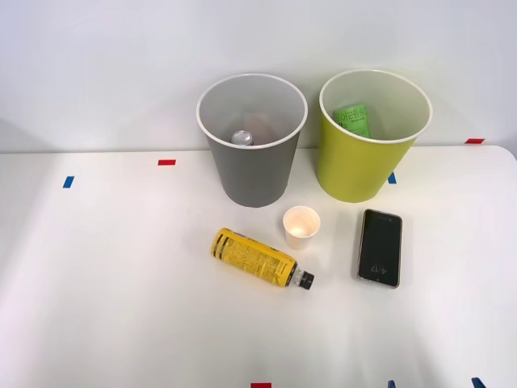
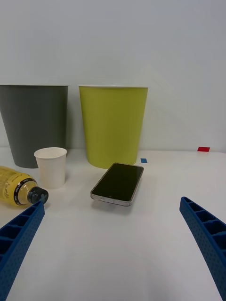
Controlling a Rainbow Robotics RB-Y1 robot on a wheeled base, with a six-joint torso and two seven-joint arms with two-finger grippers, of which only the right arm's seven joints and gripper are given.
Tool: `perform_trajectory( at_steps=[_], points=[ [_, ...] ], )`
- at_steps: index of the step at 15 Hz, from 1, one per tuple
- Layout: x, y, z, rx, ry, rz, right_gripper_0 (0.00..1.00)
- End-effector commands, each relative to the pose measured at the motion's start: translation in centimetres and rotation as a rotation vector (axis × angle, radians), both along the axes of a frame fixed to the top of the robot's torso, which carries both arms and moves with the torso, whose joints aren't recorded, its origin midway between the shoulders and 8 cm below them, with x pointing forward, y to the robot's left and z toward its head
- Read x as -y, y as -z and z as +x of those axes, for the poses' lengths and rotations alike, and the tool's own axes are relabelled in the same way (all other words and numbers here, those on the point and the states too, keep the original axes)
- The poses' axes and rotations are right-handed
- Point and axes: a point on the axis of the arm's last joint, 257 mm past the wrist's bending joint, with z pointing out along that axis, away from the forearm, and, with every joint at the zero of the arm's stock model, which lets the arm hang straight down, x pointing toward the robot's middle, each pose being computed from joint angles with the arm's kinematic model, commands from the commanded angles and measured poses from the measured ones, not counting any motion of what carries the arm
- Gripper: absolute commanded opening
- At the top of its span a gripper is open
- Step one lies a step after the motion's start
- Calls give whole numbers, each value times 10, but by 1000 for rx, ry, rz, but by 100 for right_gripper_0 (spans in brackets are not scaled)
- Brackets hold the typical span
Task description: Put cans in the gray bin, plastic bottles in the light green bin
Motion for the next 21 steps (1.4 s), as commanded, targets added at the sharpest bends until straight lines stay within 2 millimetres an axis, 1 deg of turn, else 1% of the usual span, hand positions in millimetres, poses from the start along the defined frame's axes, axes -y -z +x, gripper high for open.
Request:
perform_trajectory(
  at_steps=[1, 14, 15, 16, 18, 21],
  points=[
    [0, 0, 0, 0, 0, 0, 100],
    [0, 0, 0, 0, 0, 0, 100],
    [1, 14, 0, -28, 1, -9, 100],
    [0, 11, -2, -15, 2, -9, 100],
    [6, -1, 5, 3, 1, -39, 100],
    [5, -3, 32, -91, -52, -91, 100]
  ],
)
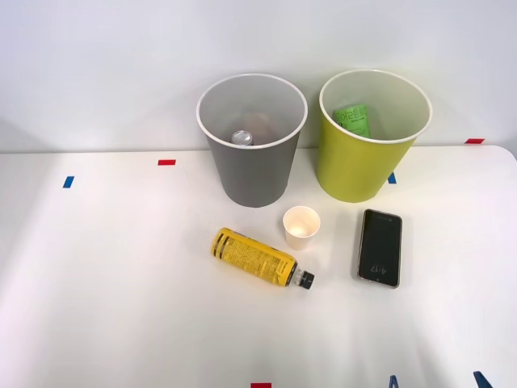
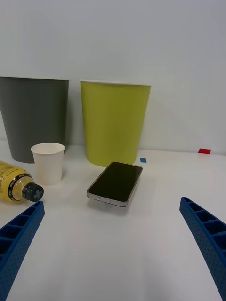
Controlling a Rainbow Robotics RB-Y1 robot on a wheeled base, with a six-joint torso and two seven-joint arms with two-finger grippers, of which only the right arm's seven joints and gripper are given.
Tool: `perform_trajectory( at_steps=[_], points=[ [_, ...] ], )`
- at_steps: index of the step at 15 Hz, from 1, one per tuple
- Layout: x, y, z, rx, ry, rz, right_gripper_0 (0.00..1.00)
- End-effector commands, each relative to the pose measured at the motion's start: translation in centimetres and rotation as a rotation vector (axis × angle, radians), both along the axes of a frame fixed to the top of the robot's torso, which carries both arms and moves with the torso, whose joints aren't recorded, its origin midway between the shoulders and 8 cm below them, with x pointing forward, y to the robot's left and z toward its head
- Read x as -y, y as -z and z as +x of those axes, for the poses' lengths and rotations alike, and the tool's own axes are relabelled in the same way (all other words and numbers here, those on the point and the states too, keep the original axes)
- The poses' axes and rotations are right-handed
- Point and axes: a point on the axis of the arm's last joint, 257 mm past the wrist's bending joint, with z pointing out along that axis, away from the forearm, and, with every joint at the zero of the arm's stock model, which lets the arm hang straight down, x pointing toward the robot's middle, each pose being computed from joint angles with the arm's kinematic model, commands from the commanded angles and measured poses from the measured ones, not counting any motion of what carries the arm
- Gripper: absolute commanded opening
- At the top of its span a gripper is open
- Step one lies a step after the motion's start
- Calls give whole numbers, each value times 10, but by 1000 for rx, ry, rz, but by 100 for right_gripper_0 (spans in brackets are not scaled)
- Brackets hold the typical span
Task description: Put cans in the gray bin, plastic bottles in the light green bin
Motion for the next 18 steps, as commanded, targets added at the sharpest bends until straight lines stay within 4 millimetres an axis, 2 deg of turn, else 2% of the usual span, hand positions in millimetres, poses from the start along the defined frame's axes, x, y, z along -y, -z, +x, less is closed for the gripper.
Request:
perform_trajectory(
  at_steps=[1, 6, 10, 12, 13, 16, 18],
  points=[
    [-2, -3, 27, -100, -63, -58, 100],
    [-20, -19, 61, -325, -200, -178, 100],
    [-47, -54, 84, -491, -287, -282, 100],
    [-36, -15, 80, -680, -291, -348, 100],
    [-37, -4, 79, -750, -308, -342, 100],
    [-60, -10, 100, -797, -394, -337, 100],
    [-75, -23, 116, -811, -446, -373, 100]
  ],
)
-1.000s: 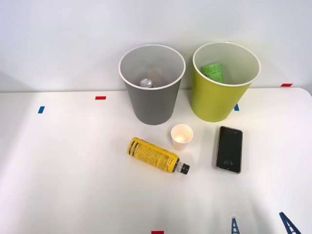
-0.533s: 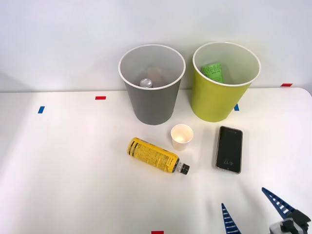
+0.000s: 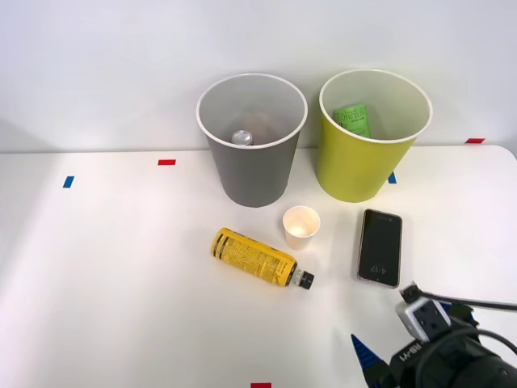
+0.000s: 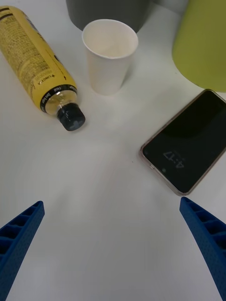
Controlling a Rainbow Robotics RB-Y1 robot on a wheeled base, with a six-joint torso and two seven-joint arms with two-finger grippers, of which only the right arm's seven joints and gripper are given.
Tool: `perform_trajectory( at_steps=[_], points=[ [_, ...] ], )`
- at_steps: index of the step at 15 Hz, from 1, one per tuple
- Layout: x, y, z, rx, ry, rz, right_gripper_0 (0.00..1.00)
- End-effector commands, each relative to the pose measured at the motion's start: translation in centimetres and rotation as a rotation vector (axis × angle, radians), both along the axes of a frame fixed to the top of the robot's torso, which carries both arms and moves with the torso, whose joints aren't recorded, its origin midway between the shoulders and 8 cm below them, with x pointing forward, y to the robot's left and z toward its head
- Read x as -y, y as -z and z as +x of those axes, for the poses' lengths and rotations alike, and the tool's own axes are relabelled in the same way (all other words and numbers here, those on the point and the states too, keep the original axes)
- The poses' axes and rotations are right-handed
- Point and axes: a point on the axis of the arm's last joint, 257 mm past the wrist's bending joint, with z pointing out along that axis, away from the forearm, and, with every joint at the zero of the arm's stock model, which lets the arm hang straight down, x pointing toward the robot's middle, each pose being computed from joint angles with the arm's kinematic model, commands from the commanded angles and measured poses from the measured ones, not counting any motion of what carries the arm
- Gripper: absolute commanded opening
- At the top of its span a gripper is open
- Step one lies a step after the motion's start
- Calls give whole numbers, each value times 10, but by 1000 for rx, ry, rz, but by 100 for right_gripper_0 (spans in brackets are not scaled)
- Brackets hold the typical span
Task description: Put cans in the gray bin, plastic bottles in the light green bin
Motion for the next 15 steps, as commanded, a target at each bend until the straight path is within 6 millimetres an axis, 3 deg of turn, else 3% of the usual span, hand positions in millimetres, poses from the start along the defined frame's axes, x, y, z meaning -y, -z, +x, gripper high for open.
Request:
perform_trajectory(
  at_steps=[1, 6, 10, 15],
  points=[
    [-30, -22, 21, -41, -110, -7, 100],
    [-53, -49, 33, -34, -326, -172, 100],
    [-109, -89, 30, 37, -527, -107, 100],
    [-123, -79, 57, 38, -623, -216, 100]
  ],
)
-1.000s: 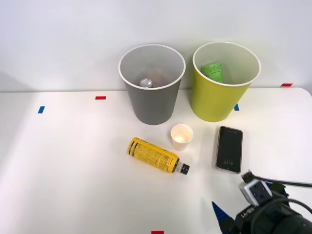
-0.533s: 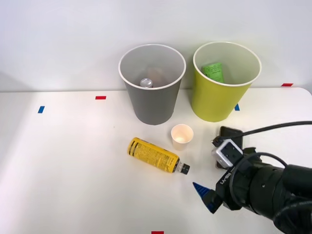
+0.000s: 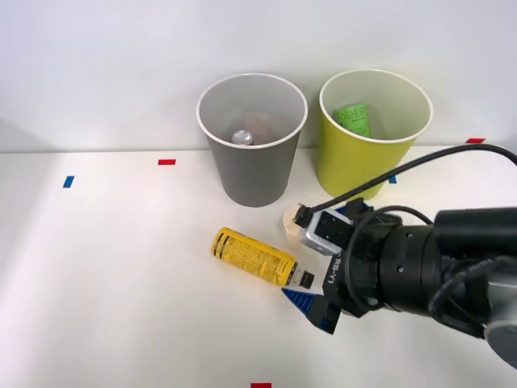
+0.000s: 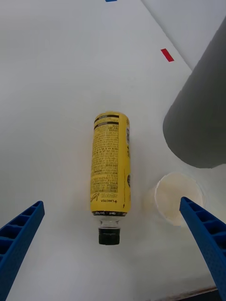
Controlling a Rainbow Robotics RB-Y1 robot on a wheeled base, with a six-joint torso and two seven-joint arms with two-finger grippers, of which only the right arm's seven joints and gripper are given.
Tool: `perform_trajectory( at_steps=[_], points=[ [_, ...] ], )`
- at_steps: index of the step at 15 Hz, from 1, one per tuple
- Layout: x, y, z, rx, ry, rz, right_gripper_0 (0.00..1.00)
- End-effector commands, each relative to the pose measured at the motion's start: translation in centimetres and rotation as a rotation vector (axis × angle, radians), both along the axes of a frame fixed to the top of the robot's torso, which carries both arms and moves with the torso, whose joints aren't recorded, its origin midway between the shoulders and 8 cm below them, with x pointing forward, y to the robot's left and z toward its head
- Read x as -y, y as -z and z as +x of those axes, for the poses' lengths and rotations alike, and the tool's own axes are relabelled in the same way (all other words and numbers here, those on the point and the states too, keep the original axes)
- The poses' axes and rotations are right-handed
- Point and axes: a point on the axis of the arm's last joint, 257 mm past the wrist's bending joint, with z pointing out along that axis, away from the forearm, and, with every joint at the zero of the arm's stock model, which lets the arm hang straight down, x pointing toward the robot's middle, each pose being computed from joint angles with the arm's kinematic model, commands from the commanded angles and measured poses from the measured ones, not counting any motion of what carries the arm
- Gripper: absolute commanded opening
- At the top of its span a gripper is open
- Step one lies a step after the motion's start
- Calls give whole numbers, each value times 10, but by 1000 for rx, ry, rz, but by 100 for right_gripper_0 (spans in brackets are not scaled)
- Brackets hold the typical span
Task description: Put cans in the gray bin, plastic bottles in the light green bin
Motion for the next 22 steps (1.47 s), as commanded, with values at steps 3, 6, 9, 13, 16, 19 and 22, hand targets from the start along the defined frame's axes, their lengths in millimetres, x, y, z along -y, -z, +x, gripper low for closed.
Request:
perform_trajectory(
  at_steps=[3, 6, 9, 13, 16, 19, 22],
  points=[
    [-4, 9, -1, -64, -9, -91, 100],
    [-22, 16, 0, -45, 16, -96, 100],
    [-32, 25, 7, -84, 60, -91, 100],
    [-31, 25, 26, -66, 105, -162, 100],
    [-34, 25, 25, -45, 135, -228, 100],
    [-43, 35, 28, -85, 124, -237, 100],
    [-51, 39, 40, -101, 124, -255, 100]
  ],
)
